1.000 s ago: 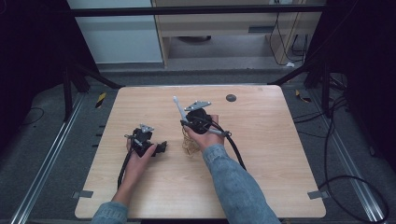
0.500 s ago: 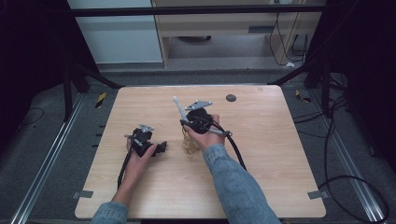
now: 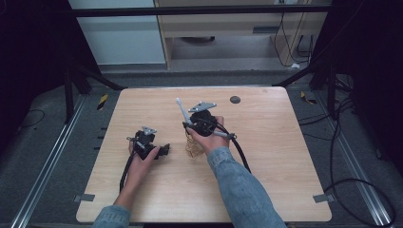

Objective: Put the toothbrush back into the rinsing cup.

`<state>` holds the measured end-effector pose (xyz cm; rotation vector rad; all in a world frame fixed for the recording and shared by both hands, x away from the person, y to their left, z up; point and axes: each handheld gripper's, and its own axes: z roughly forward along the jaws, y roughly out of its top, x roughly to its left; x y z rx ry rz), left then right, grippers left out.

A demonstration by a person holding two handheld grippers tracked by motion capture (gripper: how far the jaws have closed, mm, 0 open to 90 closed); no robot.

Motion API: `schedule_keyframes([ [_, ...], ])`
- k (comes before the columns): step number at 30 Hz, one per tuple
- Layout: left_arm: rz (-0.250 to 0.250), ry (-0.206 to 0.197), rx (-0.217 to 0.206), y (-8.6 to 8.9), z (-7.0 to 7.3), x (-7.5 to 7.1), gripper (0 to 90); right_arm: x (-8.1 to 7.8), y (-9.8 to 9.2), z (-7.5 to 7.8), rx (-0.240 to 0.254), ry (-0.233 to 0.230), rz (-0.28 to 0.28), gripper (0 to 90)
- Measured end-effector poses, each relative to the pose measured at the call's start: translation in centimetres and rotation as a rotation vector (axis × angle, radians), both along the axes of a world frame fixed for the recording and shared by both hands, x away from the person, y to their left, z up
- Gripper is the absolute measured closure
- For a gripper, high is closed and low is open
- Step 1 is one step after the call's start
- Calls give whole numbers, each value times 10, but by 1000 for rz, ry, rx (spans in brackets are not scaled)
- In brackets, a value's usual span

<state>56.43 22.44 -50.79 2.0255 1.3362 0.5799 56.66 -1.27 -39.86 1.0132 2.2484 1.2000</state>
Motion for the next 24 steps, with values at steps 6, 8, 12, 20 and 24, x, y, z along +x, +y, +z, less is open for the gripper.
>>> schedule_keyframes([
  [6, 0, 0, 0, 0, 0, 0, 0, -3, -1, 3, 1, -2, 4, 552],
  [8, 0, 0, 0, 0, 0, 0, 0, -3, -2, 4, 0, -5, 4, 540],
  [12, 0, 0, 0, 0, 0, 0, 0, -4, -3, 5, 1, -5, 2, 526],
  [20, 0, 0, 0, 0, 0, 0, 0, -6, -5, 8, 5, 1, -3, 380],
  [24, 0, 0, 0, 0, 0, 0, 0, -8, -6, 10, -6, 7, -16, 276],
])
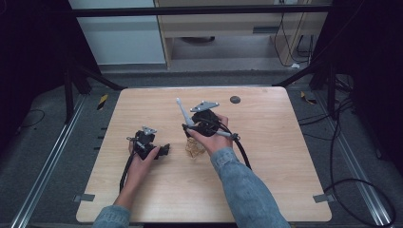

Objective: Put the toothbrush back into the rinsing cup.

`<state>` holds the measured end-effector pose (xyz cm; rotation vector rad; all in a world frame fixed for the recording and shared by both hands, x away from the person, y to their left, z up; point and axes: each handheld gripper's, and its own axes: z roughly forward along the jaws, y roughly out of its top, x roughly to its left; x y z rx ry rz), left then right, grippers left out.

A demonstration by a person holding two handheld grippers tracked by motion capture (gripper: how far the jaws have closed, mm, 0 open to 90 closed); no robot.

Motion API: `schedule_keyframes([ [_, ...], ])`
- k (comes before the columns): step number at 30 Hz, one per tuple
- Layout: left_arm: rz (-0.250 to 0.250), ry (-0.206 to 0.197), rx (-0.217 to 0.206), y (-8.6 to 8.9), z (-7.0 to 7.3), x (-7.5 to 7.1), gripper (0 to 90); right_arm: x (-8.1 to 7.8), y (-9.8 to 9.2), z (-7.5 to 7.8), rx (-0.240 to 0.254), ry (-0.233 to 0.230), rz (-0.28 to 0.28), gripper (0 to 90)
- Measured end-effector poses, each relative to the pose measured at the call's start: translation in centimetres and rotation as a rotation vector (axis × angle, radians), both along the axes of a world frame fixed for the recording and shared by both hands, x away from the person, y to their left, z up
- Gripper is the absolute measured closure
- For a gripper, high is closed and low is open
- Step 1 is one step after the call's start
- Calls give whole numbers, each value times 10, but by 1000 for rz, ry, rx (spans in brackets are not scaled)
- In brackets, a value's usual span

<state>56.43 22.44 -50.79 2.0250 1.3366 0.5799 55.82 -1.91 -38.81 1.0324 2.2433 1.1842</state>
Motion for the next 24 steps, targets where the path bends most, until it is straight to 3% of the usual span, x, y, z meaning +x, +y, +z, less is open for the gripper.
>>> schedule_keyframes([
  [6, 0, 0, 0, 0, 0, 0, 0, -1, -3, 3, 6, -27, -27, 107],
  [9, 0, 0, 0, 0, 0, 0, 0, 0, -4, 3, 6, -24, -28, 78],
  [16, 0, 0, 0, 0, 0, 0, 0, -2, -12, 5, 3, -56, -24, 92],
  [24, 0, 0, 1, 0, 0, 0, 0, -2, -33, 9, 21, -25, -27, 122],
])
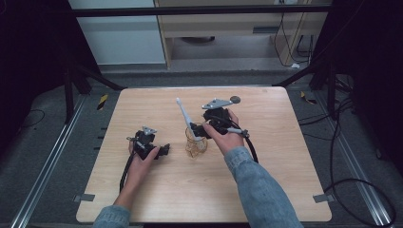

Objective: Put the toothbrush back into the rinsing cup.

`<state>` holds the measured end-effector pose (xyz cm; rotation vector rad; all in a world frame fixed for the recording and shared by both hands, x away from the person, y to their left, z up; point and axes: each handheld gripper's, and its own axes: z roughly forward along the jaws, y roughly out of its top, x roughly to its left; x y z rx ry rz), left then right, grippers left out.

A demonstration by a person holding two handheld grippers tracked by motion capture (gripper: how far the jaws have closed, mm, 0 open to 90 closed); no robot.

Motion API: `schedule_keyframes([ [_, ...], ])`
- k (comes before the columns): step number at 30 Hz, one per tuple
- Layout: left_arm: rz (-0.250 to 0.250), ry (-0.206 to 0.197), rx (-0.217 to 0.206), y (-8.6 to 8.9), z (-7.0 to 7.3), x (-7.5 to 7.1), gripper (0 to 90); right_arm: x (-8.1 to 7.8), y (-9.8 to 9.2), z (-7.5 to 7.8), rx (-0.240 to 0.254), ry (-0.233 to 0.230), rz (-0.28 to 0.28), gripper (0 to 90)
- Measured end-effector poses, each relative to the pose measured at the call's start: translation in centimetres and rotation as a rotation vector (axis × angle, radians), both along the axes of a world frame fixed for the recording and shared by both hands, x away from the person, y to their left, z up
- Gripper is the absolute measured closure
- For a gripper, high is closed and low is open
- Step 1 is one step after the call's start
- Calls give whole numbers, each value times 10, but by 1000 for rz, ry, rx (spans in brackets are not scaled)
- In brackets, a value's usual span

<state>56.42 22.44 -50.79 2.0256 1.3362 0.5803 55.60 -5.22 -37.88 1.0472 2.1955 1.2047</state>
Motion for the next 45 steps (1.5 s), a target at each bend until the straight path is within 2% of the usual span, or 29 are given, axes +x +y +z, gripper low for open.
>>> schedule_keyframes([
  [2, 0, 0, 0, 0, 0, 0, 0, 0, -5, 0, -16, -5, -5, 124],
  [6, -1, 1, 2, 0, 0, 0, 0, -2, -18, 0, -15, -4, -23, 129],
  [8, -1, 1, 2, 0, 0, 0, 0, -4, -26, -1, -36, -5, -29, 125],
  [16, -1, 2, 2, 0, 0, 0, 0, -8, -60, -6, -58, 10, -77, 130],
  [24, 0, 2, 2, 0, 0, 0, 0, -10, -86, -11, -63, 21, -127, 134],
  [26, 0, 2, 2, 0, 0, 0, 0, -10, -92, -15, -99, 15, -136, 135],
  [29, 0, 2, 2, 0, 0, 0, 0, -10, -102, -20, -110, 29, -149, 135],
  [34, 0, 2, 3, 0, 0, 0, 0, -11, -115, -26, -103, 39, -172, 136],
  [37, 0, 3, 4, 0, 0, 0, 0, -12, -123, -31, -71, 60, -184, 139],
  [45, -1, 2, 4, 0, 0, 0, 0, -13, -146, -40, -54, 82, -229, 144],
])
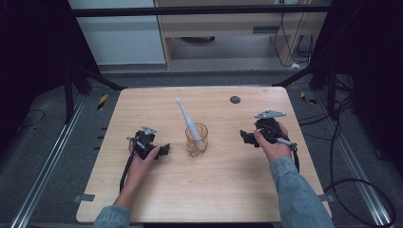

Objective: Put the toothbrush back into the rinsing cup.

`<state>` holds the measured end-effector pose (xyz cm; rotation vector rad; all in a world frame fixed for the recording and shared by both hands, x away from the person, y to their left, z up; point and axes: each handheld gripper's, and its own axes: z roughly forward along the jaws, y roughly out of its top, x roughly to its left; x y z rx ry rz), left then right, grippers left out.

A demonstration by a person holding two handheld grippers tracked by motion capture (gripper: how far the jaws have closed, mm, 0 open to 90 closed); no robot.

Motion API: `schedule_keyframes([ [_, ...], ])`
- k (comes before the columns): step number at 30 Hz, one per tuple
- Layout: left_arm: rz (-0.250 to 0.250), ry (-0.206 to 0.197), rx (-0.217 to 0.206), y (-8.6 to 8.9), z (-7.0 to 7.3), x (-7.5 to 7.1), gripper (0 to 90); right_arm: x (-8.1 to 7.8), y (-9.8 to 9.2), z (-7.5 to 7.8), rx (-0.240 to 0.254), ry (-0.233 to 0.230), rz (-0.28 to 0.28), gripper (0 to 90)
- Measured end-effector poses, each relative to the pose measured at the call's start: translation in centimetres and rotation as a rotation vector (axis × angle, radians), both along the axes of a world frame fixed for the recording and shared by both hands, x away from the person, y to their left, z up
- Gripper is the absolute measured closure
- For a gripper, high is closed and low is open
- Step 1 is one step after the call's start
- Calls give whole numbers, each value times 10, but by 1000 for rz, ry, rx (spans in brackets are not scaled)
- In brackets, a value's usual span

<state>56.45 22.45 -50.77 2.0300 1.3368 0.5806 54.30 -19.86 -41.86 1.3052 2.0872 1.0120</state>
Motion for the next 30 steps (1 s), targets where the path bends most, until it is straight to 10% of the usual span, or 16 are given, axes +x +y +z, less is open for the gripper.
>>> schedule_keyframes([
  [30, -1, 0, 0, 0, 0, 0, 0, 23, -57, -55, 29, 110, -201, 146],
])
